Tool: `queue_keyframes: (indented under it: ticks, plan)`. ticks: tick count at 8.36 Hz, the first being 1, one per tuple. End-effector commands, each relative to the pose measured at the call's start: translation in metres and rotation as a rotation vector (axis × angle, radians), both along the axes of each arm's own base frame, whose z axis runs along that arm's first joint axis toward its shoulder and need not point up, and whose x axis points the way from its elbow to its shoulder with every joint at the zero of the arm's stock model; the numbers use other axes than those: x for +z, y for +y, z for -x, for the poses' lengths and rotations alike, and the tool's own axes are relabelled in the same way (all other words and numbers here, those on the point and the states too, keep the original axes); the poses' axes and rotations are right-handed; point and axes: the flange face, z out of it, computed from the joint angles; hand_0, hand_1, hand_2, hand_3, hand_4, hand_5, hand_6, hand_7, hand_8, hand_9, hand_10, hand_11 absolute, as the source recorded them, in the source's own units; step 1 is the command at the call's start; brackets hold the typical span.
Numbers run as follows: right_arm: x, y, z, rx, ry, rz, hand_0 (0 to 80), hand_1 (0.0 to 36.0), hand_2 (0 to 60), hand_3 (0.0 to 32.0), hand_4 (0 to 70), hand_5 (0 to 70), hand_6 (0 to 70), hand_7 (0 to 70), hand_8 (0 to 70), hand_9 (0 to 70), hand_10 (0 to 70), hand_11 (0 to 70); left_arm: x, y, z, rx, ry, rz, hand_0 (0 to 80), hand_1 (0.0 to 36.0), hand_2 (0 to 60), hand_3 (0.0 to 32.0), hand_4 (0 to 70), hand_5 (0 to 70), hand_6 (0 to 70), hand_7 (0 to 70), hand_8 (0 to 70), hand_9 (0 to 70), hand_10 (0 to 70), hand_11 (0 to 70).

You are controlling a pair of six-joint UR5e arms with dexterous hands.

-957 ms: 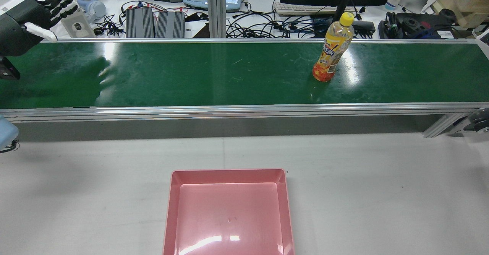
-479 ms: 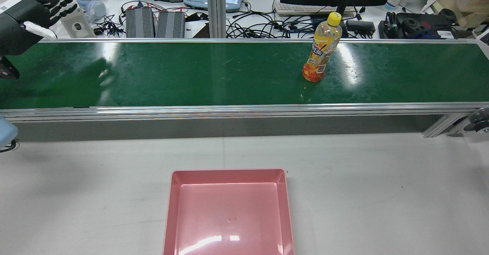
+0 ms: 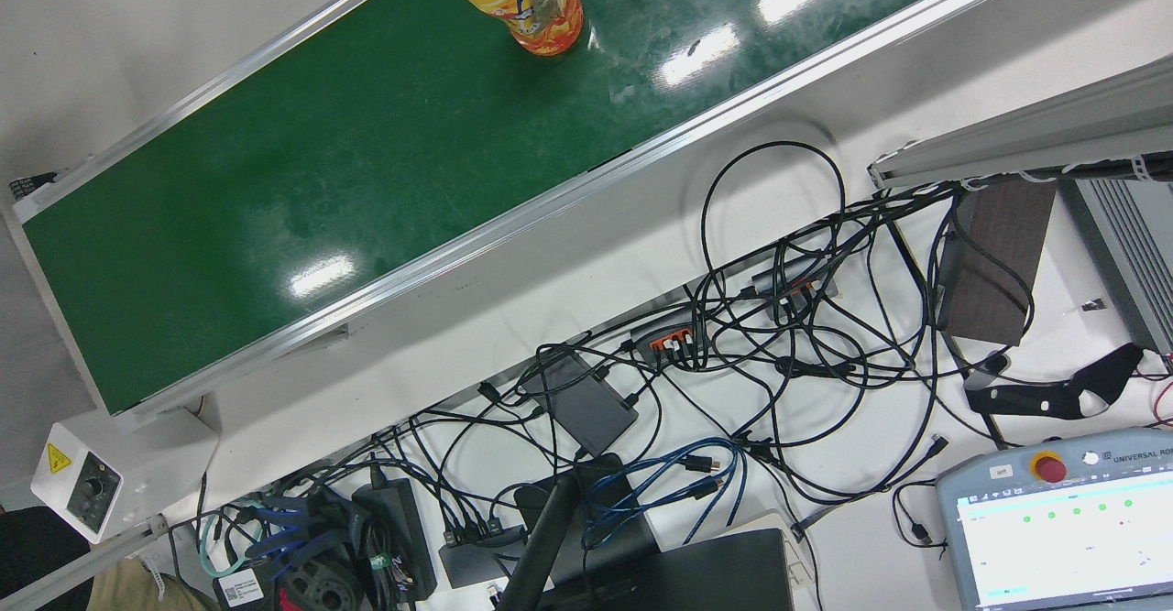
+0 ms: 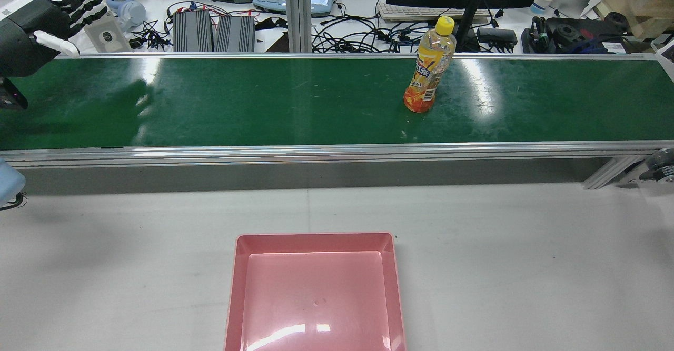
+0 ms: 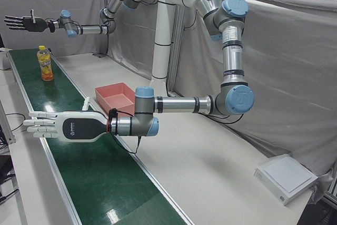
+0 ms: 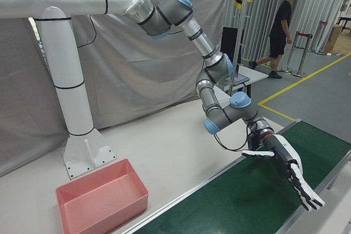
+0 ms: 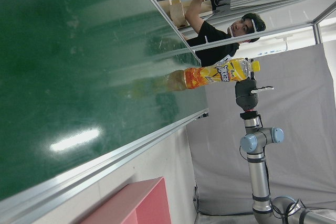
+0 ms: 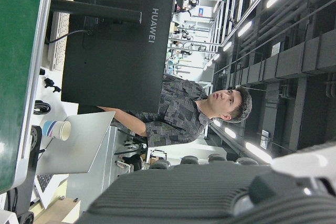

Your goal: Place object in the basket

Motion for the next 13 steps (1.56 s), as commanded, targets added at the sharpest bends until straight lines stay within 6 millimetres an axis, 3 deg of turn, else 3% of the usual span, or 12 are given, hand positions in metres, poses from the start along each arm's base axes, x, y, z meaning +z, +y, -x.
queue_keyframes:
  ticks: [1, 13]
  plan:
    - [-0.0007, -0.0001, 0.0, 0.0, 0.0, -0.002, 0.0, 0.0, 0.0, 0.0, 0.0, 0.0, 0.0, 0.0, 0.0, 0.0, 0.0, 0.0, 0.0015, -0.0005, -0.0012, 0.002, -0.001, 0.001, 50.7, 5.3, 0.0, 0.0, 13.4, 0.0, 0.0, 0.0, 1.4, 4.4, 3.9, 6.7]
    - [0.0001, 0.0, 0.0, 0.0, 0.0, 0.0, 0.0, 0.0, 0.0, 0.0, 0.0, 0.0, 0.0, 0.0, 0.0, 0.0, 0.0, 0.0, 0.011, -0.0025, -0.002, 0.0, -0.006, 0.013, 50.5, 5.2, 0.0, 0.0, 13.2, 0.6, 0.0, 0.0, 1.9, 5.1, 4.2, 7.2]
